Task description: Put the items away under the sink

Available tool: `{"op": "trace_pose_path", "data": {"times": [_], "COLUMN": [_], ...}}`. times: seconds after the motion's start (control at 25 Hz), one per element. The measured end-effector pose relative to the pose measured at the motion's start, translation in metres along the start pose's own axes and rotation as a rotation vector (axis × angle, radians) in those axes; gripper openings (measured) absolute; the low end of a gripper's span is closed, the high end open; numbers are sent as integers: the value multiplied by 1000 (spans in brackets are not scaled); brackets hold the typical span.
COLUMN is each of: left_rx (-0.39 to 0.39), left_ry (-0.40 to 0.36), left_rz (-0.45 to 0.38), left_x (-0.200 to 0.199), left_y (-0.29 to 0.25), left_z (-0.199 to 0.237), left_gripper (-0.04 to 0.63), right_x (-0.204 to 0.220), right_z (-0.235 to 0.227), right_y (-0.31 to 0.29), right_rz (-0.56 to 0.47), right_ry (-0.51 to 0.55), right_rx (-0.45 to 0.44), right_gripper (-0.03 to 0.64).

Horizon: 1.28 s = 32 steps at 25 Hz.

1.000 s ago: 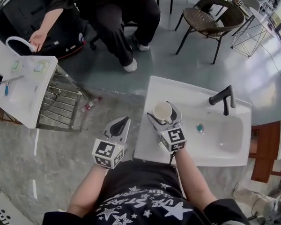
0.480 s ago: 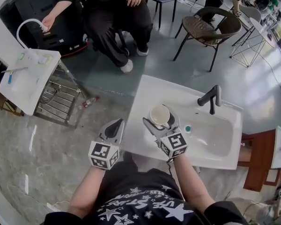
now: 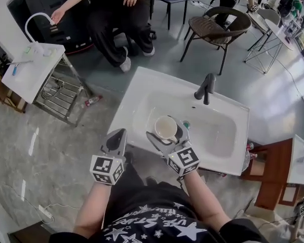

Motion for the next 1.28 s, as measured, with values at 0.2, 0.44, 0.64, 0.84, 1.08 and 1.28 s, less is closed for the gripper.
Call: {"op": "trace_pose_path", "data": {"times": [0.2, 0.44, 0.64, 0.84, 1.08, 1.28], "left_rx": [-83, -182, -248, -311, -331, -296], "left_ry": [41, 58, 82, 139, 172, 165], "left_rz": [18, 10, 13, 2, -6, 8], "left_x": [31, 58, 80, 111, 162, 206], "left_y": [35, 66, 95, 140, 205, 263], "left_z": [-30, -44, -41, -32, -35, -56], "left_gripper": [9, 9, 9, 9, 9, 9], "right_x": [11, 33, 59, 87, 131, 175], "right_z": [21, 52, 91, 135, 175, 206], "right_y": [30, 45, 39, 38, 55, 92], "right_rz": [-12, -3, 47, 88, 89, 120], "right_ry": [-7, -20, -34, -42, -96, -38], "right_rx": [-120, -241, -327, -366, -276, -186], "right_gripper": [394, 394, 394, 394, 394, 394]}}
Point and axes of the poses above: the fingertips, and each gripper's own axes: y backward along the fingers, z to its left, x out of its underside, the point moved 10 cm from there along y, backward along the fingers, and after that the axes turned 1 degree about -x, right-handed, at the moved point
